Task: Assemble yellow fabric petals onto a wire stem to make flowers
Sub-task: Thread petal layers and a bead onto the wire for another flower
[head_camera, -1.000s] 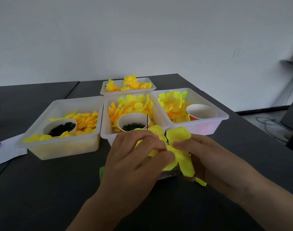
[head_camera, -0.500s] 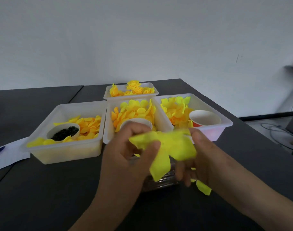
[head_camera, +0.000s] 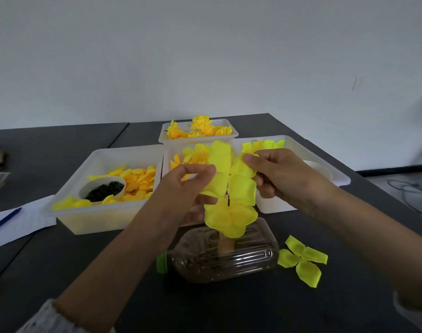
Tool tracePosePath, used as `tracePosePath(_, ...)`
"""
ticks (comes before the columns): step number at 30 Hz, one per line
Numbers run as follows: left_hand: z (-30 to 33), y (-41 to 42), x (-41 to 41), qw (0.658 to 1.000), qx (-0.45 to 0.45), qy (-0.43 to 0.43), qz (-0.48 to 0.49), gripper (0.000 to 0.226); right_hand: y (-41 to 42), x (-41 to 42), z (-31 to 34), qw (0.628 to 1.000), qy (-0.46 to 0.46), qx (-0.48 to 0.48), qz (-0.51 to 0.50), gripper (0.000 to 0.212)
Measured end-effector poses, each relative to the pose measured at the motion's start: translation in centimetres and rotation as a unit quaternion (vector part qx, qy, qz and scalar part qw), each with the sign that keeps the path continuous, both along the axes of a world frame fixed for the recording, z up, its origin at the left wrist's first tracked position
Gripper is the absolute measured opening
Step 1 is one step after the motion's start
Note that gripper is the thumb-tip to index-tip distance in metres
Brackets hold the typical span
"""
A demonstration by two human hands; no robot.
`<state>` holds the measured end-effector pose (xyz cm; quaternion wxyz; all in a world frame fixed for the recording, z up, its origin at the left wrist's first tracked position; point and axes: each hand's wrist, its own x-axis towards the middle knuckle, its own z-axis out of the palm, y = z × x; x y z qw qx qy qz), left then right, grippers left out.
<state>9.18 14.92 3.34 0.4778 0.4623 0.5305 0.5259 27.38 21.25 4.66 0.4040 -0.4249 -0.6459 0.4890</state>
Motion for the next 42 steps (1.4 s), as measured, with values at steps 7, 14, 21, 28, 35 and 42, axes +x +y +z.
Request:
tracePosePath(7,-2.3,0.5,-1.4,0.993,0.029,0.105,-0.052,0.04,0.7,-0.5,-0.8,0.999,-0.005,-0.034,-0.002,0.032)
tracePosePath(14,-2.2,2.1,-1.4,0.967,0.129,0.221,-0.004,0.047,0.3,0.0,-0.8,0.997,-0.071,-0.016,0.01,0.047)
tracePosePath(21,-2.6,3.1,-1.5,0.952,0.167,0.256,0.011,0.046,0.6,0.8,-1.8,0.996,-0.078,-0.036,-0.023,0.046)
tracePosePath(28,-2.5,3.9,-1.9,0.95,0.202,0.237,0.016,0.045,1.2,1.0,-2.0,0.999,-0.014,-0.04,-0.019,0.042)
tracePosePath(35,-3.3,4.4,-1.7,0.961,0.158,0.228,0.003,0.044,1.3,0.9,-2.6,0.996,-0.052,-0.068,-0.022,0.041)
tracePosePath(42,-4.0,4.8,-1.7,0.967,0.126,0.223,0.003,0.046,1.0,0.9,-3.6,0.996,-0.068,-0.059,-0.009,0.039)
